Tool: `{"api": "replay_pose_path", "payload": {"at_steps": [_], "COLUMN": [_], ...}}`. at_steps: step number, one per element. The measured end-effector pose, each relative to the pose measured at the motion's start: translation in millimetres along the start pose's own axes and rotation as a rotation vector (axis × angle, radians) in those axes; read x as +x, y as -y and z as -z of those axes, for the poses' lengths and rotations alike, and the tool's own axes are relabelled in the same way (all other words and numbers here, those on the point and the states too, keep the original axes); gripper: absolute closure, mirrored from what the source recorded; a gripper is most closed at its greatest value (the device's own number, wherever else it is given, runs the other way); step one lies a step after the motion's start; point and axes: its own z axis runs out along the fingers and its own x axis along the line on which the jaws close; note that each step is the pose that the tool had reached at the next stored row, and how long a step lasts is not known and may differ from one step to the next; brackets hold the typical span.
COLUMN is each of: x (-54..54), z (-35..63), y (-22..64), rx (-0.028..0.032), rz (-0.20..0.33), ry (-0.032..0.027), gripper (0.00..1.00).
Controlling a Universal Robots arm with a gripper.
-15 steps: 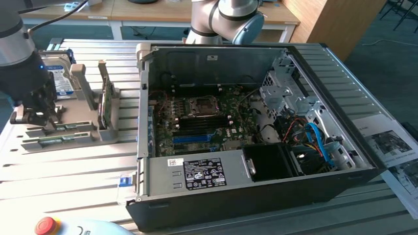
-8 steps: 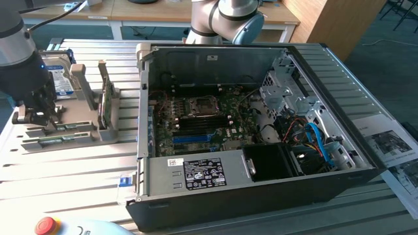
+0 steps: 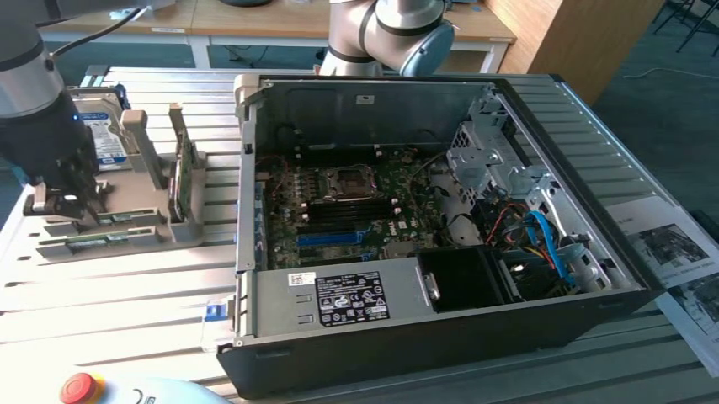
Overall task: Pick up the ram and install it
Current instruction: 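Pick up the ram and move it above insertion slot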
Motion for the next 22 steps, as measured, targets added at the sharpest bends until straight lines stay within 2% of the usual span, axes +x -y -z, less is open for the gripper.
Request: {"api": "replay_pose_path", "payload": {"at_steps": [8, 14, 22], "x": [0.1, 0.2, 0.2], "z": [-3.1, -2.7, -6.8], "y": [0.4, 11.0, 11.4], "rx": [-0.0001, -0.0005, -0.0001], "rz": [0.0, 0.0, 0.0], "ry": [-0.0001, 0.0, 0.0], "gripper": [0.7, 0.7, 0.7]}}
